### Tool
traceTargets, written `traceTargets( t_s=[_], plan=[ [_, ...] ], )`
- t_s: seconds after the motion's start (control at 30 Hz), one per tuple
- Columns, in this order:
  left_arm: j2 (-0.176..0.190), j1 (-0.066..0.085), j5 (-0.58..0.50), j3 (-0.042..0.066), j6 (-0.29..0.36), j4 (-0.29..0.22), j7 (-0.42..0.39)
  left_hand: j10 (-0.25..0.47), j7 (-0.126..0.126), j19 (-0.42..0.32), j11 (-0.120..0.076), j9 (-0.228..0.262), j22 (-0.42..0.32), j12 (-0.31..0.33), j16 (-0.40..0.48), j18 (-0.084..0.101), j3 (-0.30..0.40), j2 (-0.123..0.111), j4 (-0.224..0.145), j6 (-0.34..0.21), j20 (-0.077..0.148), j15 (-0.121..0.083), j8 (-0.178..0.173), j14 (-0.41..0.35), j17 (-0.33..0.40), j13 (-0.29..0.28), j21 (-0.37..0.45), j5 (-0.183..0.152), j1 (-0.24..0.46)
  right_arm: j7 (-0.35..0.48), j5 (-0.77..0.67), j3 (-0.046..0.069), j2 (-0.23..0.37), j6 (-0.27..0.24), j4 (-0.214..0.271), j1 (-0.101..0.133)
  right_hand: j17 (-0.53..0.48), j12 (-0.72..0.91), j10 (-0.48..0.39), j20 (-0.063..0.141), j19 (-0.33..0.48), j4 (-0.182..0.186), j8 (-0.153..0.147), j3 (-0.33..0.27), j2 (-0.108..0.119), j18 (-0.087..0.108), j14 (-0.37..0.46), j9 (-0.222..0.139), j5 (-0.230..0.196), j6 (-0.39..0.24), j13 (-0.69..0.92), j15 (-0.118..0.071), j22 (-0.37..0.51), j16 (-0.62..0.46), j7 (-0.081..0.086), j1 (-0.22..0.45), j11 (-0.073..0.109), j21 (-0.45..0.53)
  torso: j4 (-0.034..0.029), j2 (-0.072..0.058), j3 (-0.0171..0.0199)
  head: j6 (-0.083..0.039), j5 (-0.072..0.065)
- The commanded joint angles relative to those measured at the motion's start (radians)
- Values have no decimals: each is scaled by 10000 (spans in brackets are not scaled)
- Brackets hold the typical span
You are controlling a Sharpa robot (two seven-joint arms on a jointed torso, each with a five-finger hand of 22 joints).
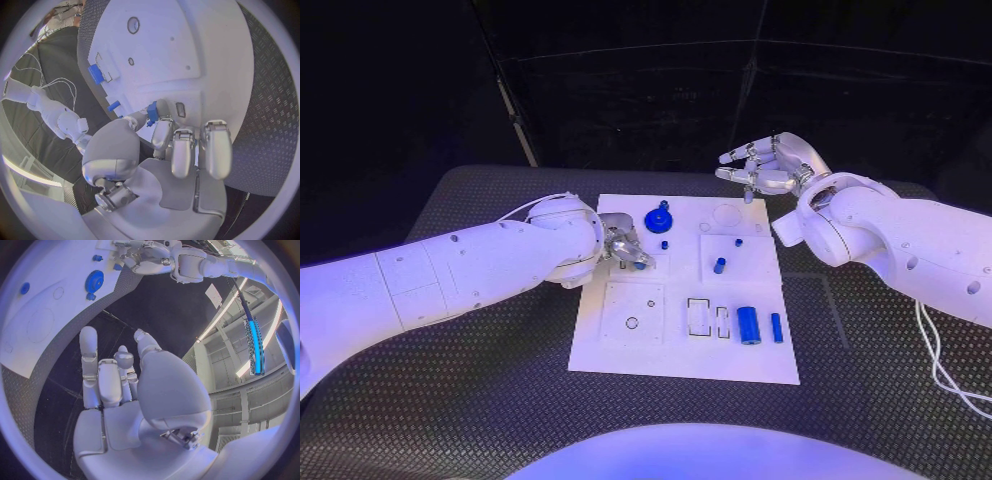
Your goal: Assemble the parts on the task board
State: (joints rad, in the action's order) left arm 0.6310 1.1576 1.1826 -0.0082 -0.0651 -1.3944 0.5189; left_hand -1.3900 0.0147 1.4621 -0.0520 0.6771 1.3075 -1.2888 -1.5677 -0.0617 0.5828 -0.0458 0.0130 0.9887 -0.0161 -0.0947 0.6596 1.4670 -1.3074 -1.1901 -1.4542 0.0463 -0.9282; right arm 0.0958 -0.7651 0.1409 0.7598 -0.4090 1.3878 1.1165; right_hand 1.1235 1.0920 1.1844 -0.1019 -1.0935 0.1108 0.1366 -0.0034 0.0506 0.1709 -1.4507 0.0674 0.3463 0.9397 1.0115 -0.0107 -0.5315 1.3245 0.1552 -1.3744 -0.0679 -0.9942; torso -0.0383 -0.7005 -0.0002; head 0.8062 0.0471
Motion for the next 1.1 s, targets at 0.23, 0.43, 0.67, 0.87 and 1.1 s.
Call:
traceTargets(
  t_s=[0.23,0.43,0.67,0.87,1.1],
  plan=[
    [70,-6,356,-19,-120,-21,96,-46,-89,131,-47,17,925,-27,-31,203,44,75,-154,-17,51,-82,36,1038,-2634,-12,-10,44,-221,68,-16,9,-17,72,-1,19,11,64,-50,15,-79,76,64,-28,-2,59,32,16,19,-74,-7,41,5,-41,8,103,-10,33,7,-5,2,2,13],
    [56,-4,369,-19,-104,-37,96,-51,-88,133,-46,19,929,-33,-31,204,47,72,-170,-16,51,-81,38,1038,-2634,-21,-13,43,-235,72,-16,9,-25,78,-10,18,11,65,-50,15,-80,80,65,-29,-4,59,32,16,20,-75,-8,41,4,-41,8,108,-10,34,3,-5,7,9,11],
    [11,-3,402,-19,40,-65,85,-68,-91,139,-45,34,941,-41,-31,207,106,114,-294,-7,50,-77,50,1038,-2634,-41,-14,44,-393,77,-16,9,-34,82,-24,18,10,71,-48,15,-82,91,68,-31,-8,59,32,16,22,-76,-7,41,5,-42,9,121,-10,36,7,-9,5,12,18],
    [-14,-4,441,-20,137,-66,78,-76,-91,142,-46,41,948,-44,-31,208,138,148,-344,-4,49,-76,56,1038,-2634,-48,-16,44,-471,76,-16,9,-32,85,-27,18,14,74,-50,15,-83,104,71,-34,-11,59,30,16,24,-77,-12,41,8,-41,9,136,-10,40,5,-3,3,22,13],
    [-36,-6,555,-20,307,-102,69,-102,-88,153,-45,59,968,-56,-31,212,263,331,-446,5,47,-73,71,1038,-2634,-74,-22,38,-693,81,-16,9,-39,93,-31,18,14,74,-50,15,-83,104,71,-34,-11,59,30,16,24,-77,-12,41,8,-41,9,136,-10,40,6,-2,0,16,8]
  ],
)
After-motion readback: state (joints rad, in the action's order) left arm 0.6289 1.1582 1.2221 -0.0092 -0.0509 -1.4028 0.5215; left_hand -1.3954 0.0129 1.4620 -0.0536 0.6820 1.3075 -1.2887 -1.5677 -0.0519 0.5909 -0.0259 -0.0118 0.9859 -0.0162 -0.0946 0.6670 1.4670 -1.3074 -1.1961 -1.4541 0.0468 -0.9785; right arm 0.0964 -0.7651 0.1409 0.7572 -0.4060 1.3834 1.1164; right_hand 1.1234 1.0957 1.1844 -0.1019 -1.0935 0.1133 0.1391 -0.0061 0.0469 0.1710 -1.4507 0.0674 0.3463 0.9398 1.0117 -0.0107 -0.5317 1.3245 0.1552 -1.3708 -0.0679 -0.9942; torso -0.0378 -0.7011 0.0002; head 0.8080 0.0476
